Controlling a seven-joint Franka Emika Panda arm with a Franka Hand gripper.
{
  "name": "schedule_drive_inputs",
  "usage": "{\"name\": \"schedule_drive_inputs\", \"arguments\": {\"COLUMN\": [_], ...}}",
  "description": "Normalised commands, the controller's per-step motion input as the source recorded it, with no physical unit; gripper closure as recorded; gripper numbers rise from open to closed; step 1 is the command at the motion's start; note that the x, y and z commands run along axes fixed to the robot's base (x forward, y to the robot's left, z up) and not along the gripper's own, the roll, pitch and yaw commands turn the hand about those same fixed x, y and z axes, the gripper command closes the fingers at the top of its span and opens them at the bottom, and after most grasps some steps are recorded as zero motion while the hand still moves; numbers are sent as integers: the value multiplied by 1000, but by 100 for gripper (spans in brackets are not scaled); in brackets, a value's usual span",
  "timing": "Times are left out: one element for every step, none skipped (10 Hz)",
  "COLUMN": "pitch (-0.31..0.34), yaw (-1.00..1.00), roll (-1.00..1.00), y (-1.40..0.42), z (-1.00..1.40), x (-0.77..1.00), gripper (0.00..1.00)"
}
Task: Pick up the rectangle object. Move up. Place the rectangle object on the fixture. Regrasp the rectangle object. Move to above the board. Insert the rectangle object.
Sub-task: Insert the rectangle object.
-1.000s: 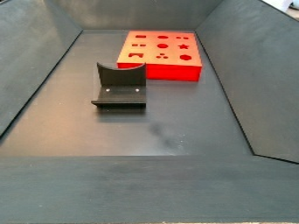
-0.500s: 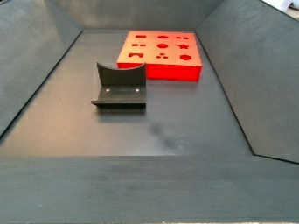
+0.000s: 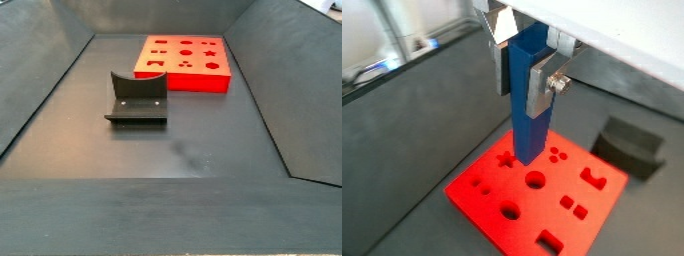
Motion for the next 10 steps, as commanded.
{"name": "schedule_drive_inputs", "arguments": {"pitch": [0, 0, 0, 0, 0, 0, 0, 0, 0, 0], "yaw": [-1000, -1000, -1000, -1000, -1000, -1000, -1000, -1000, -1000, -1000], "roll": [-11, -10, -9, -9, -10, -10, -10, -7, -6, -1], "y": [0, 0, 0, 0, 0, 0, 0, 0, 0, 0], "z": [-386, -389, -391, -391, -389, -389, -389, -394, -391, -391], "x": [0, 0, 0, 0, 0, 0, 0, 0, 0, 0], "gripper": [100, 100, 100, 100, 100, 100, 100, 100, 100, 100]}}
